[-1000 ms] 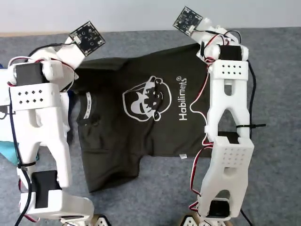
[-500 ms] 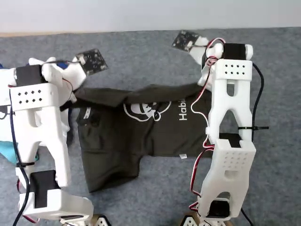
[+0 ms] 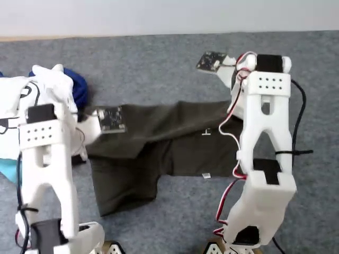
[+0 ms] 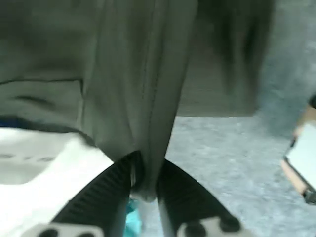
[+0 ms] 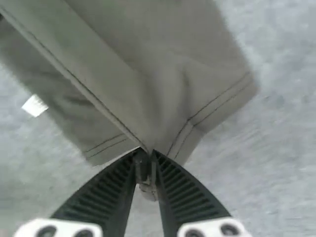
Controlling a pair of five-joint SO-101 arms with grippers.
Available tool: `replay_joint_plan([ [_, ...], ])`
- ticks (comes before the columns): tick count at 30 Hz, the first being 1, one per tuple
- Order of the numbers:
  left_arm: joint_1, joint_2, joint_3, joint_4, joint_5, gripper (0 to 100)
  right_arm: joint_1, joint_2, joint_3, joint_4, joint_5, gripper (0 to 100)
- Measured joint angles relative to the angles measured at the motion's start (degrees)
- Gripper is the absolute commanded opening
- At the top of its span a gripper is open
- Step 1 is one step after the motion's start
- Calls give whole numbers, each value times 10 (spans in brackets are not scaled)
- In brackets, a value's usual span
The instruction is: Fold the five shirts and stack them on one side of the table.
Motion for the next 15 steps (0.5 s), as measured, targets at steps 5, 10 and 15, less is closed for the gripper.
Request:
replay_joint_plan([
  [5,0,-13,64,0,-6,2,0,-41,101,0,0,9],
  [10,0,-13,112,0,-20,2,0,-66,195,-22,0,9],
  [15,0,-13,144,0,-33,2,0,-89,292,-74,0,9],
])
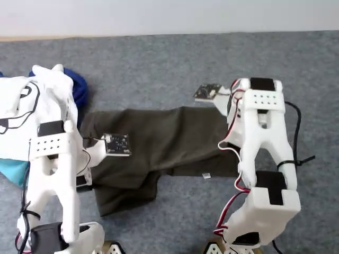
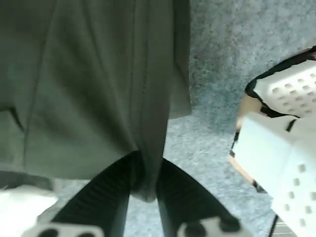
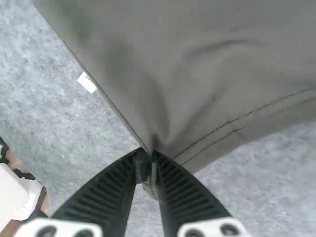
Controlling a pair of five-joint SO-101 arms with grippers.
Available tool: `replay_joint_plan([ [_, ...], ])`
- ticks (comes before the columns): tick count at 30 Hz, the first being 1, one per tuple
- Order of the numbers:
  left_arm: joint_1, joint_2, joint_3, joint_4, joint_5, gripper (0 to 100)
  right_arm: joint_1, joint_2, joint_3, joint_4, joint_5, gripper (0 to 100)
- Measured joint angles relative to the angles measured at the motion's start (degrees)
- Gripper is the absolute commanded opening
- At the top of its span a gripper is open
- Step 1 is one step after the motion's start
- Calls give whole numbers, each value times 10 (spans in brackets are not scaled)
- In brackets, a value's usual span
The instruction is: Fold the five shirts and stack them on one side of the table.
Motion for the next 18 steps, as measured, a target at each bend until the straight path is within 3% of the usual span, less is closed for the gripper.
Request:
replay_joint_plan([
  [15,0,0,44,0,-21,9,3,-33,99,-57,0,13],
  [18,0,-1,46,0,-21,72,5,-33,99,-57,0,77],
])
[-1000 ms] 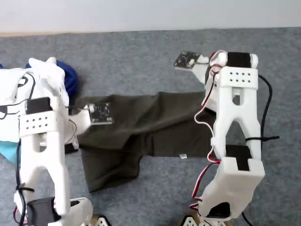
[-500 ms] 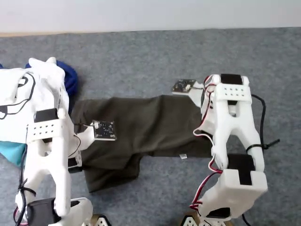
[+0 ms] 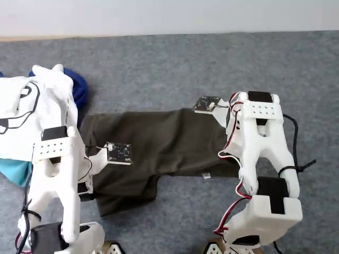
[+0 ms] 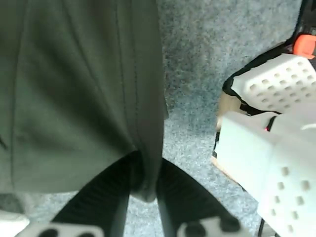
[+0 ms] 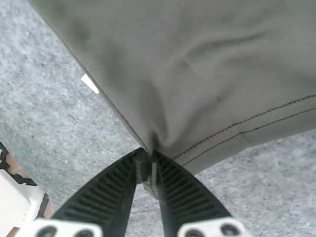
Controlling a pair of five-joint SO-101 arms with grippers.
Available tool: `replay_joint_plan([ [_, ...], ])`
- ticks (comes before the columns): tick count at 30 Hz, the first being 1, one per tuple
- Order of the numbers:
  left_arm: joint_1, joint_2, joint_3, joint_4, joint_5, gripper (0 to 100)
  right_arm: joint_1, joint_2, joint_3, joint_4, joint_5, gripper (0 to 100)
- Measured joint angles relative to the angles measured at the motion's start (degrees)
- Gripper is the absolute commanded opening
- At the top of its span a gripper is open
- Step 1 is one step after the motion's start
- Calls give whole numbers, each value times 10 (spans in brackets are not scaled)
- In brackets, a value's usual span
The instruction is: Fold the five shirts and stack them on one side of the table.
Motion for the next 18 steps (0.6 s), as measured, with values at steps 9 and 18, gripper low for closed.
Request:
replay_joint_plan([
  [9,0,0,0,0,0,100,1,-1,-50,62,-25,217],
  [18,0,-95,0,0,0,99,-16,-15,-154,131,-33,217],
])
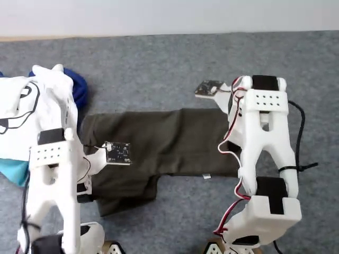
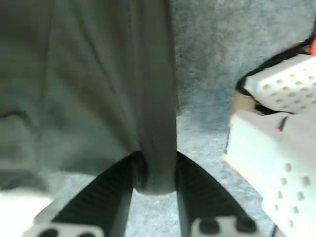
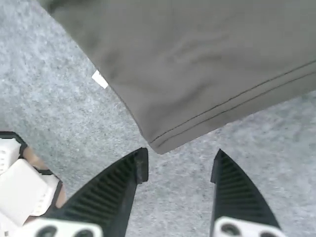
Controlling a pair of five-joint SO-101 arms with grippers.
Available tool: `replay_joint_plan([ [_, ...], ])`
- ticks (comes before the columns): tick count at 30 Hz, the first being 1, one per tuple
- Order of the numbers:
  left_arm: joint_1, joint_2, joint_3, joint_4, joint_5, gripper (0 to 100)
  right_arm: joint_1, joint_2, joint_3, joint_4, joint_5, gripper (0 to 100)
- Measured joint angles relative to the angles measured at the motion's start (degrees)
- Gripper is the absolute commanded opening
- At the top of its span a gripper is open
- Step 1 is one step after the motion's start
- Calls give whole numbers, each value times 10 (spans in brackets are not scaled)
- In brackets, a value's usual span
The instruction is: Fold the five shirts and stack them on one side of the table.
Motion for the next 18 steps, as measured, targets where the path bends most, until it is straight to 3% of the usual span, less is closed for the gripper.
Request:
replay_joint_plan([
  [10,-1,-239,22,0,113,100,-31,-38,0,0,-55,216],
  [18,-3,-327,55,0,133,102,-29,-38,0,0,-62,216],
])
